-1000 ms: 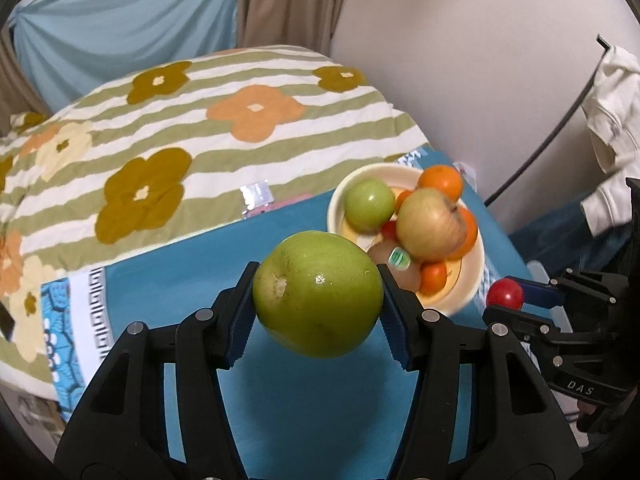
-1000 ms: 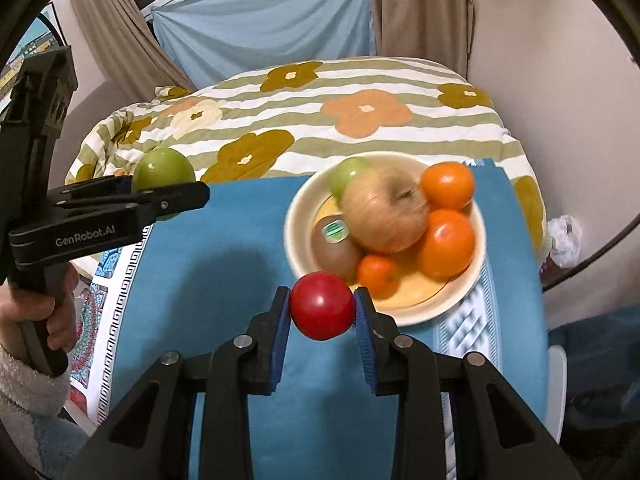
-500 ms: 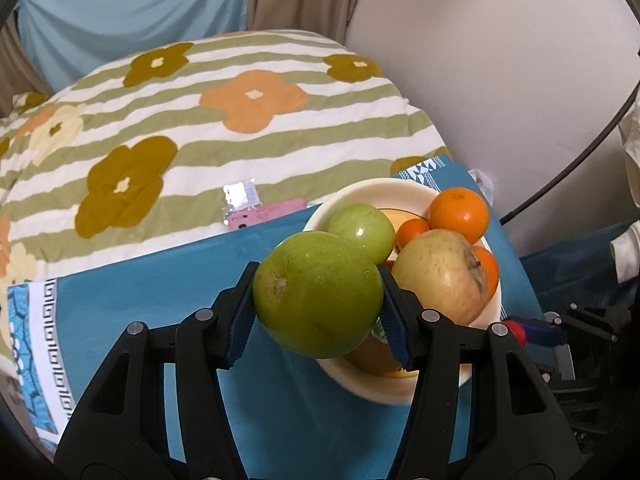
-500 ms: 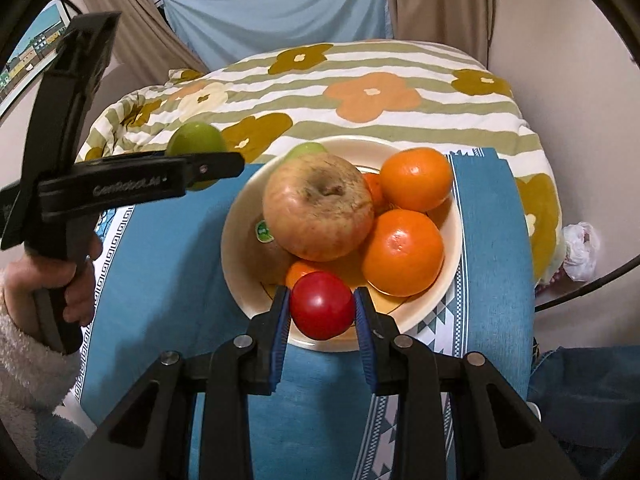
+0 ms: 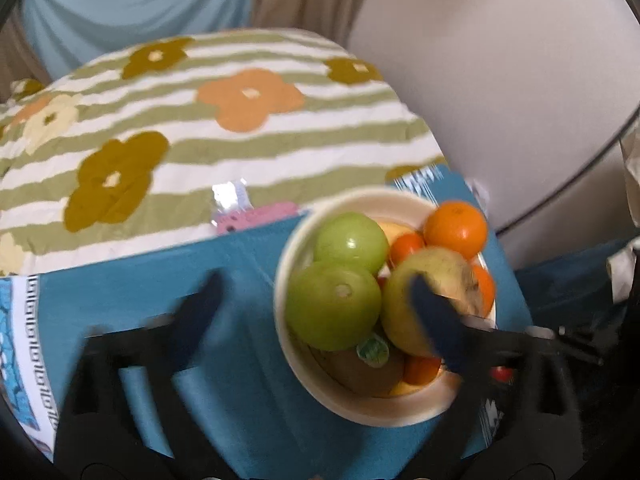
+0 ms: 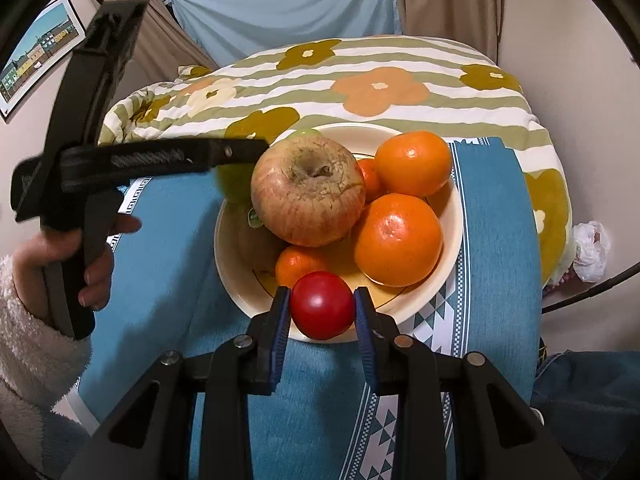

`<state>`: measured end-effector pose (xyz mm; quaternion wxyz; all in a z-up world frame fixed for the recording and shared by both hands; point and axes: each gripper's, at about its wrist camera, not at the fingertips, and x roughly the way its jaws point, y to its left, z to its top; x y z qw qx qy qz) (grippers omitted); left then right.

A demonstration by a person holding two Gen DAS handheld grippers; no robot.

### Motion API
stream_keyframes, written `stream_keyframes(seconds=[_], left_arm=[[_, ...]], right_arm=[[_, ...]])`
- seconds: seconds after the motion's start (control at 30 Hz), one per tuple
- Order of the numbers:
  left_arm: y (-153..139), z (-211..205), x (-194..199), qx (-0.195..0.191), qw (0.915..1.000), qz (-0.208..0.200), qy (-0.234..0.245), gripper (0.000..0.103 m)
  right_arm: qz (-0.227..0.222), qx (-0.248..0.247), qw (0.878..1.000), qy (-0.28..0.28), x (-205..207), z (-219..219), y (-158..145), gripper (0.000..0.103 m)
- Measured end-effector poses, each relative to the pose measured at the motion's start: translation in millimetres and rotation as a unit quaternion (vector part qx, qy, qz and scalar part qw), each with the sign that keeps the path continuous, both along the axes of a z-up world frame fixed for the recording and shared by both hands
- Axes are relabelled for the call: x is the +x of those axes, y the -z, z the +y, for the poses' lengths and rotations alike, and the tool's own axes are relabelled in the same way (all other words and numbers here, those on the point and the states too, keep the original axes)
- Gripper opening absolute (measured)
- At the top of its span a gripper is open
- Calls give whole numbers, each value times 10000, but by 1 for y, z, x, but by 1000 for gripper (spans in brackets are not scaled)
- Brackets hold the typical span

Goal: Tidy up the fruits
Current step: 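Carry the green apple and small red tomato into the bowl and release both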

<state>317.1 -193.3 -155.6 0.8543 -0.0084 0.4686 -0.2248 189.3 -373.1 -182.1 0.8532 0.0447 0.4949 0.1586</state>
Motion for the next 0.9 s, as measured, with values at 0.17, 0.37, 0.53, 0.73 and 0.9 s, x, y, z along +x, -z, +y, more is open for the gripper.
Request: stream_keyframes(seconds=[0.17,0.37,0.53,0.73,0.9], left_arm=[[-15,8,-5,-71,9999,-131,-74,103],[-28,17,-21,101,9995,-236,-158,103],[-34,30,-38,319,9984,-271,-368,103],[-35,51,-60,640,9951,-287,-693,103],[-27,64,-76,811,9918,-177,-971,103]], right_arm=[[-72,33,10000,29,-4,-2,-5,29],[-231,15,9997,-82,-5,-1,-13,29],[-351,-137,9988,-303,-3,3,-15,29],[-480,-501,9953,-679,0,10,-4,29],[-575,-768,9920,-820,2,13,6,29]])
